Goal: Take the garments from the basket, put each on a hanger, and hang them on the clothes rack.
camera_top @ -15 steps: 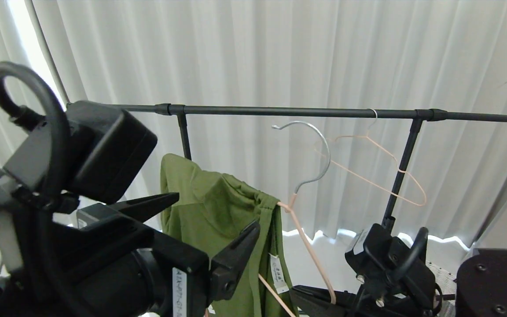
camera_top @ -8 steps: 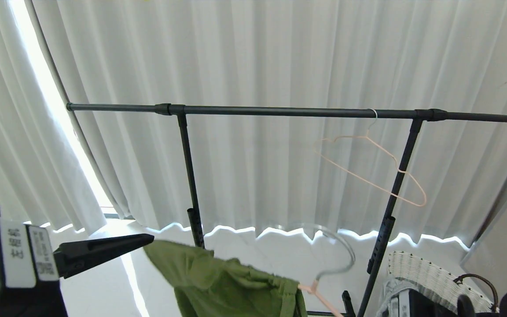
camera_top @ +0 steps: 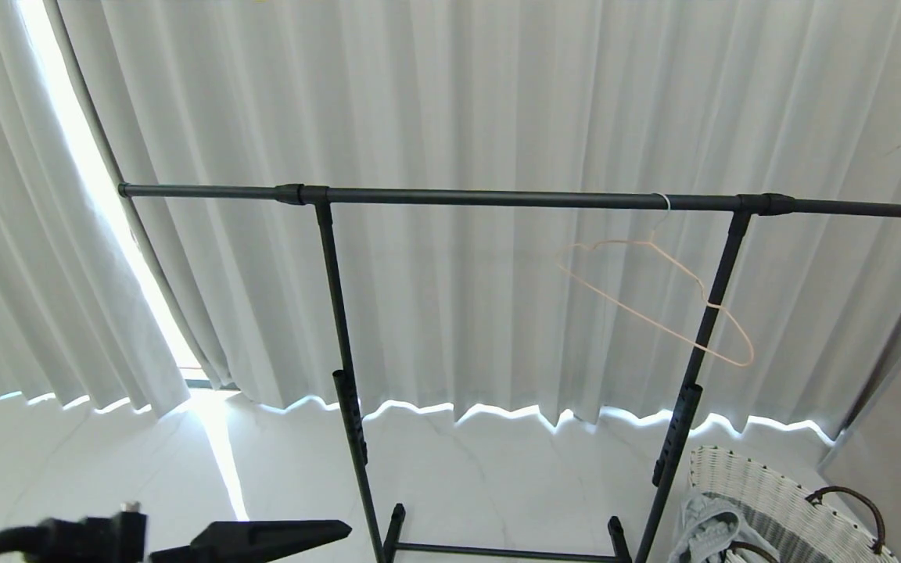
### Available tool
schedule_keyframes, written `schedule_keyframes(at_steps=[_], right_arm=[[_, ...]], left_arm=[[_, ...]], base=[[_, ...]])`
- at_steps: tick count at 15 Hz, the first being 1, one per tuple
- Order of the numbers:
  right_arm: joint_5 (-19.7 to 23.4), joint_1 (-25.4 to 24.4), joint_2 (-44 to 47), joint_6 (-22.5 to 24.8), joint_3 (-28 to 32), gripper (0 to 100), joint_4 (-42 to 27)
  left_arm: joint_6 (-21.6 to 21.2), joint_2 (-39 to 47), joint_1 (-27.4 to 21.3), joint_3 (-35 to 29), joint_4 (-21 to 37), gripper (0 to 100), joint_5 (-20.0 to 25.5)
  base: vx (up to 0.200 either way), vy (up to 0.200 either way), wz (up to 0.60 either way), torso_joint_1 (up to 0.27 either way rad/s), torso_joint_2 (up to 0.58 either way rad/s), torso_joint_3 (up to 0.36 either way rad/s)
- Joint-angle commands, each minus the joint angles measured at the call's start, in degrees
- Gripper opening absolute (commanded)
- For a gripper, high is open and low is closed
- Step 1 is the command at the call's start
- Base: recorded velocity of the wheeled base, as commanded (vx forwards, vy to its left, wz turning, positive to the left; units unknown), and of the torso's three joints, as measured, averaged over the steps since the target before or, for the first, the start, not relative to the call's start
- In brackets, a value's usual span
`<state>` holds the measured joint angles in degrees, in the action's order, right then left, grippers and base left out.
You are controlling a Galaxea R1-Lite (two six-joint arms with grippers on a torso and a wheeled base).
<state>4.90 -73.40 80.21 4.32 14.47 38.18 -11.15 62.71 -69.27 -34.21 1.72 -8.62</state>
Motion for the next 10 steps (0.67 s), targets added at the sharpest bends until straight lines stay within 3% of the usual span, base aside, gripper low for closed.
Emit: schedule_keyframes(at_steps=[1,10], right_arm=[[0.02,-1.48,1.35,-0.01,0.21,0,-0.04],[0.02,-3.59,1.88,-0.27,0.73,0,-0.21]], left_arm=[[-0.01,3.65,-0.96,1.51,0.04,100,0.18],[-0.01,6.46,-2.1,2.92,0.04,100,0.88]], base=[[0.0,0.0,0.0,0.0,0.0,0.0],[0.0,0.0,0.0,0.0,0.0,0.0]])
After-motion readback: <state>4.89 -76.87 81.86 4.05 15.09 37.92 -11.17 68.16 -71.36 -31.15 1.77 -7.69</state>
